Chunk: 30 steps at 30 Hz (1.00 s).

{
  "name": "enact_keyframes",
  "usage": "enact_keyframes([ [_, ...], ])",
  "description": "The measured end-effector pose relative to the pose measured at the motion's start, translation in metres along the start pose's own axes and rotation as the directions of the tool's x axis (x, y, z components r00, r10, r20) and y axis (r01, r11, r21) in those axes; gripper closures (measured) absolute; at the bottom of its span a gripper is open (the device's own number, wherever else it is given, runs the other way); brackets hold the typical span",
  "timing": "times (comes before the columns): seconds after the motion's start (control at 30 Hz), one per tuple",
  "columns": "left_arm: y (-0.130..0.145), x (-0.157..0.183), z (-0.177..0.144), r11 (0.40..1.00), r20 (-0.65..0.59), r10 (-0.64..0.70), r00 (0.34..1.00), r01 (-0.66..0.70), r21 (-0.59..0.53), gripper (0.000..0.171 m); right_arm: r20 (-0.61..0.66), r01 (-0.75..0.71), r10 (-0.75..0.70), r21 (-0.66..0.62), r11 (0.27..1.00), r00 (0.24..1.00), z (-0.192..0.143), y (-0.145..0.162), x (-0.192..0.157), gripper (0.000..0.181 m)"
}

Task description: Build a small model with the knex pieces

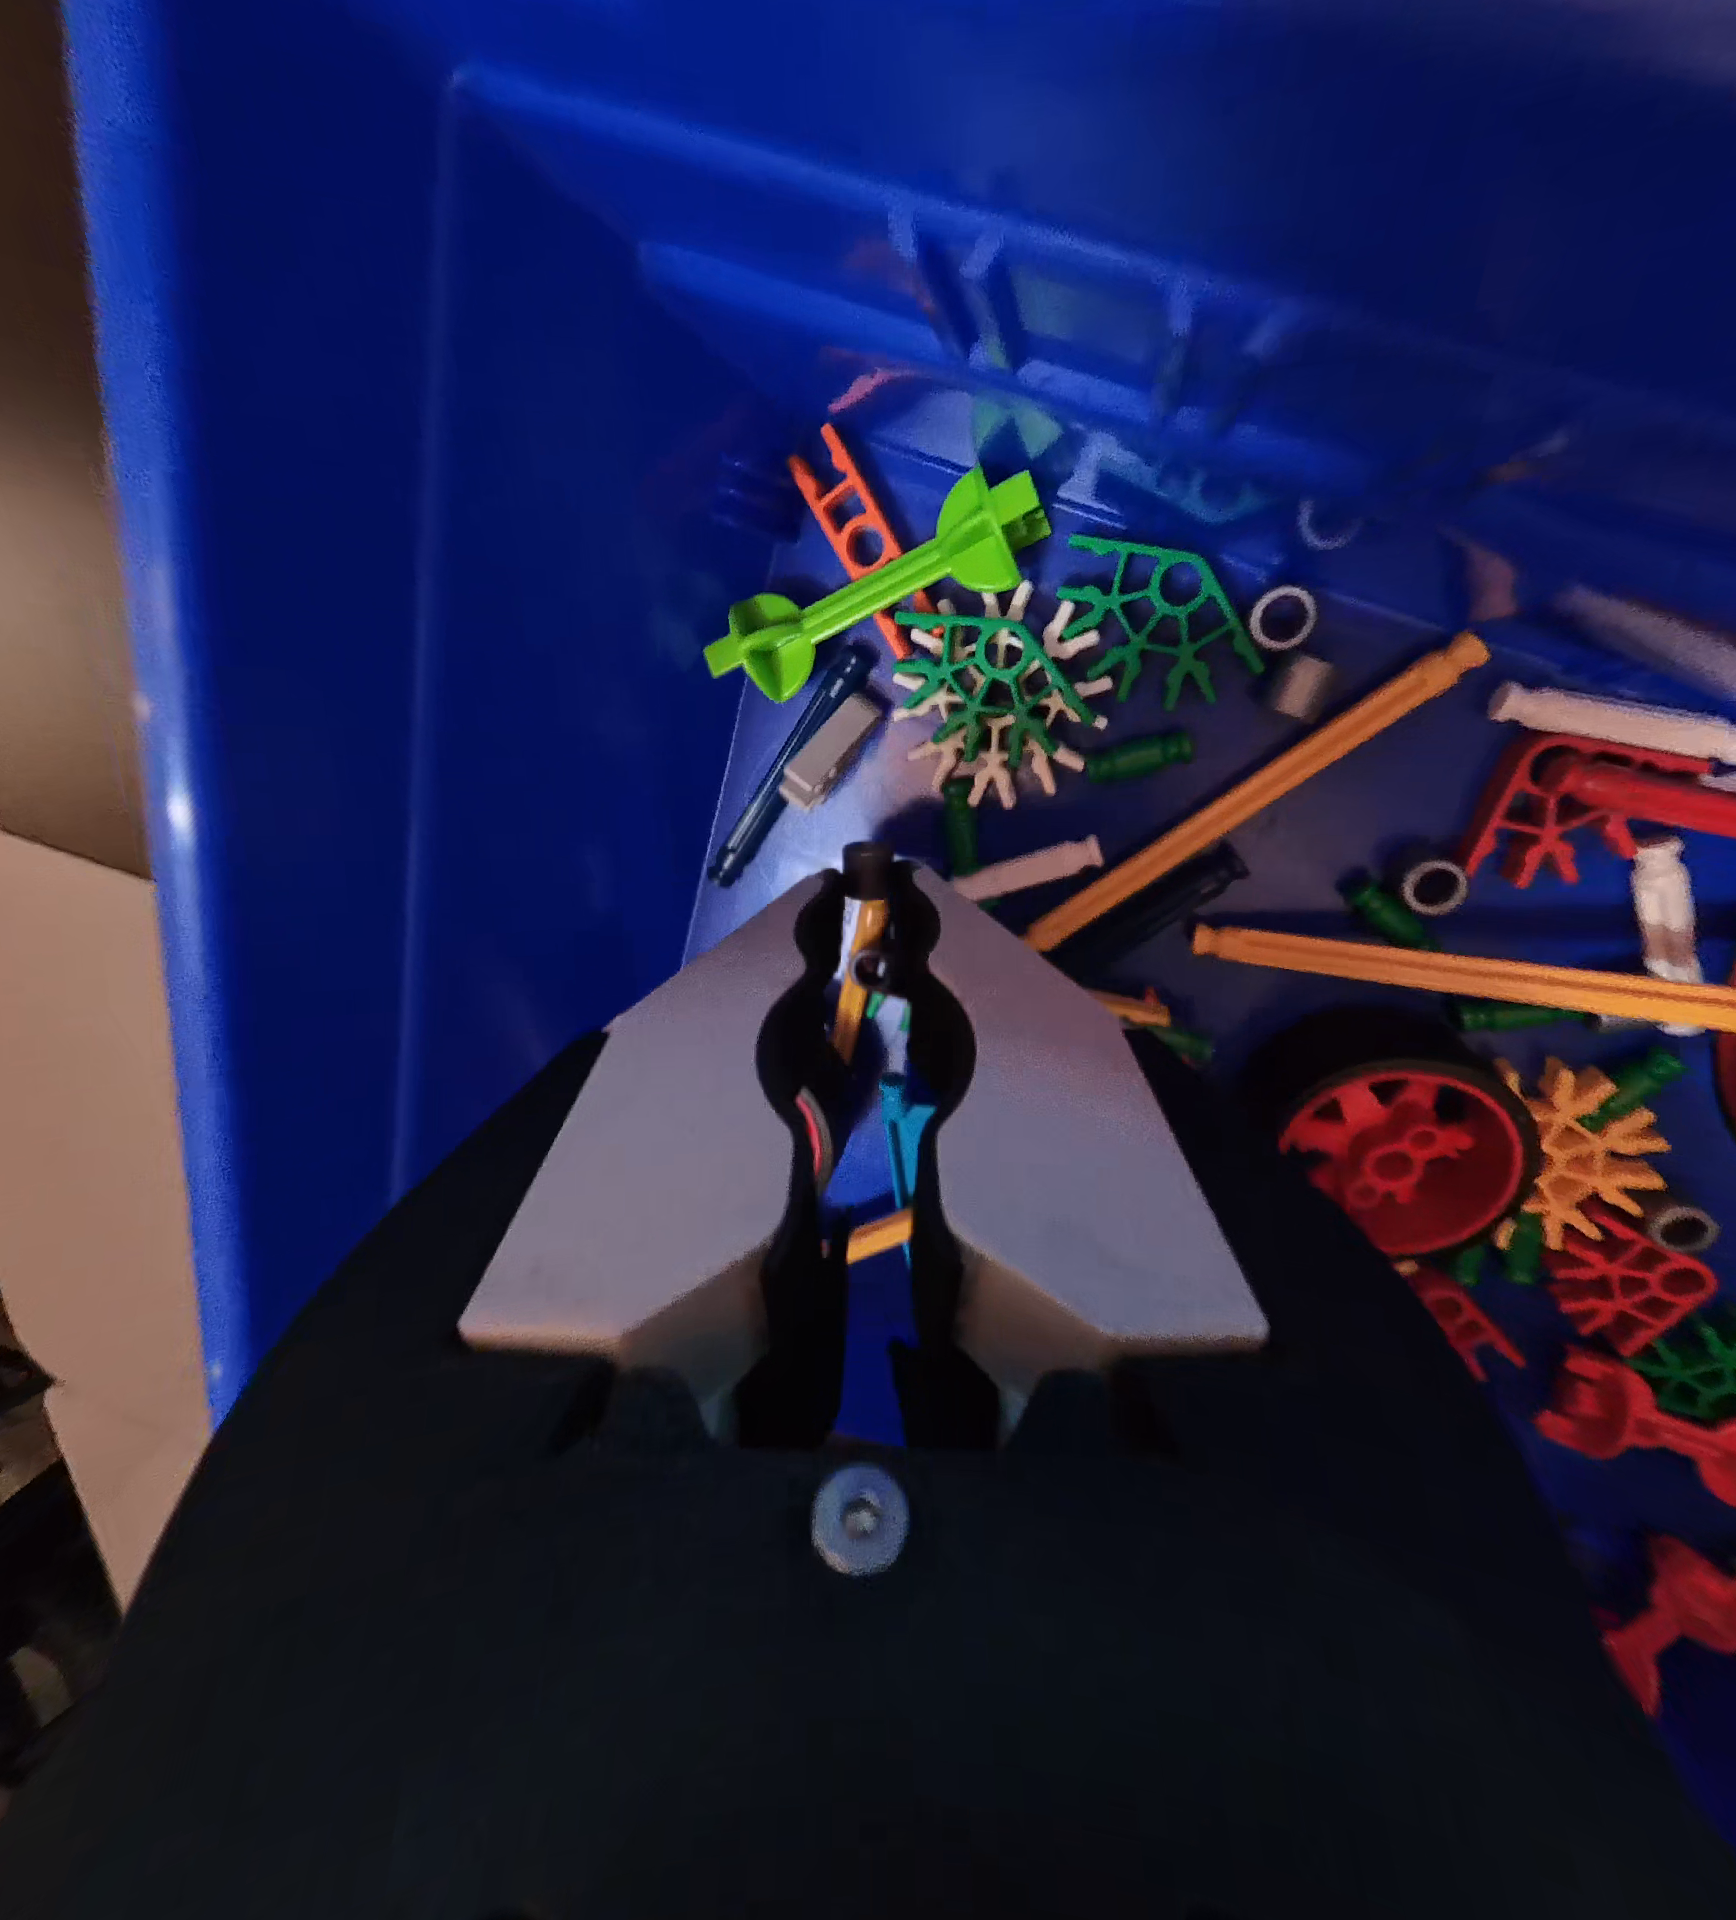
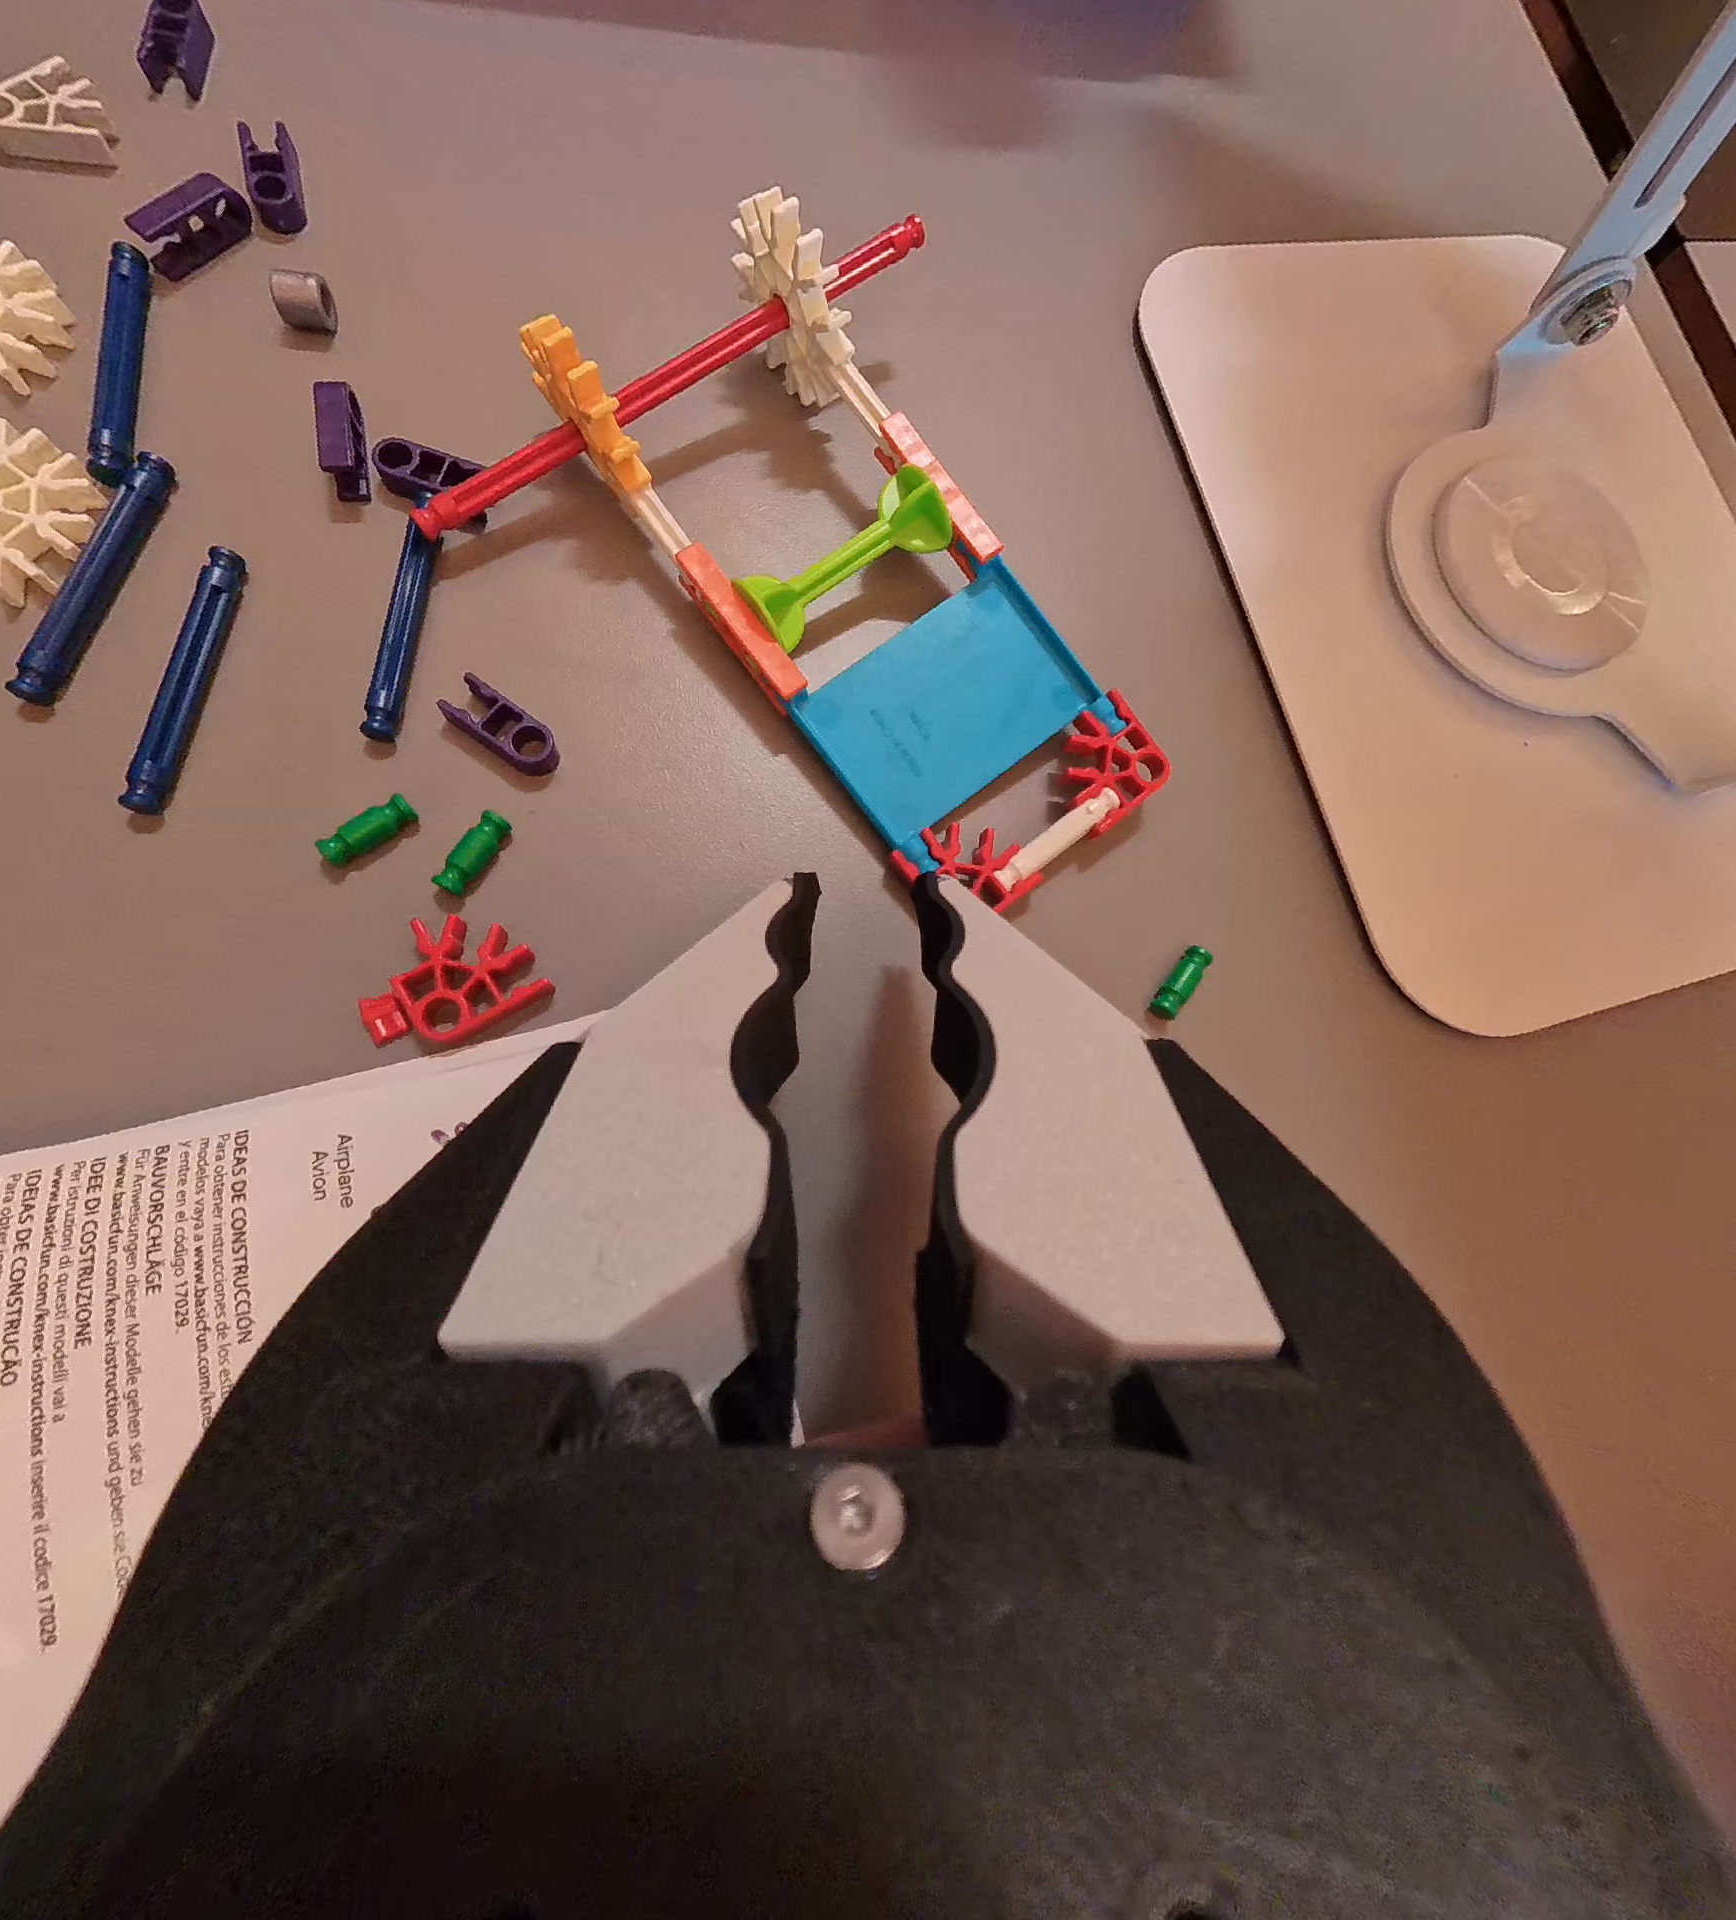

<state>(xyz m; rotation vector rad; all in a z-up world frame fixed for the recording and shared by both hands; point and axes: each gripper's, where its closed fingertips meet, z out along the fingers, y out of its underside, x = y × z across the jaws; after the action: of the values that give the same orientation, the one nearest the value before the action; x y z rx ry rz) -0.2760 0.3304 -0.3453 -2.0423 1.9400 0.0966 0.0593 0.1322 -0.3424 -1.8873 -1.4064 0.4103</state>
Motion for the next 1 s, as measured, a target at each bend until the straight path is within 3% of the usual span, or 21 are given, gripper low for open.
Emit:
enact_keyframes([
  [0.1,-0.008,0.004,-0.032,0.999,0.041,0.004,0.999,-0.006,0.045,0.164,-0.001,-0.002,0.002,0.002,1.0,1.0,-0.001,0.0,0.001,0.163],
  [0.17,-0.028,0.015,-0.065,0.992,0.064,0.014,0.998,-0.022,0.123,0.164,-0.001,-0.003,0.003,0.002,1.0,1.0,-0.001,0.0,0.001,0.163],
  [0.3,-0.083,0.084,-0.114,0.956,0.036,0.167,0.985,-0.171,0.239,0.164,-0.001,-0.003,0.003,-0.002,1.0,1.0,0.0,0.001,0.001,0.163],
  [0.47,-0.131,0.192,-0.102,0.894,-0.06,0.414,0.908,-0.393,0.214,0.164,-0.006,-0.004,0.004,-0.001,1.0,1.0,0.0,-0.001,0.001,0.163],
  [0.6,-0.148,0.248,-0.078,0.858,-0.128,0.506,0.853,-0.483,0.176,0.164,-0.005,0.0,0.0,0.005,1.0,1.0,-0.001,-0.003,0.0,0.164],
  [0.83,-0.154,0.277,-0.042,0.834,-0.188,0.551,0.813,-0.538,0.119,0.16,0.016,0.024,-0.024,0.008,1.0,1.0,0.001,-0.007,-0.007,0.164],
  [0.9,-0.158,0.283,-0.044,0.84,-0.217,0.543,0.811,-0.522,0.148,0.142,0.018,0.03,-0.03,0.01,1.0,0.999,0.0,-0.008,-0.009,0.164],
  [1.0,-0.163,0.271,-0.064,0.855,-0.172,0.512,0.842,-0.482,0.19,0.145,0.017,0.035,-0.035,0.022,0.999,0.999,-0.003,-0.01,-0.009,0.164],
])
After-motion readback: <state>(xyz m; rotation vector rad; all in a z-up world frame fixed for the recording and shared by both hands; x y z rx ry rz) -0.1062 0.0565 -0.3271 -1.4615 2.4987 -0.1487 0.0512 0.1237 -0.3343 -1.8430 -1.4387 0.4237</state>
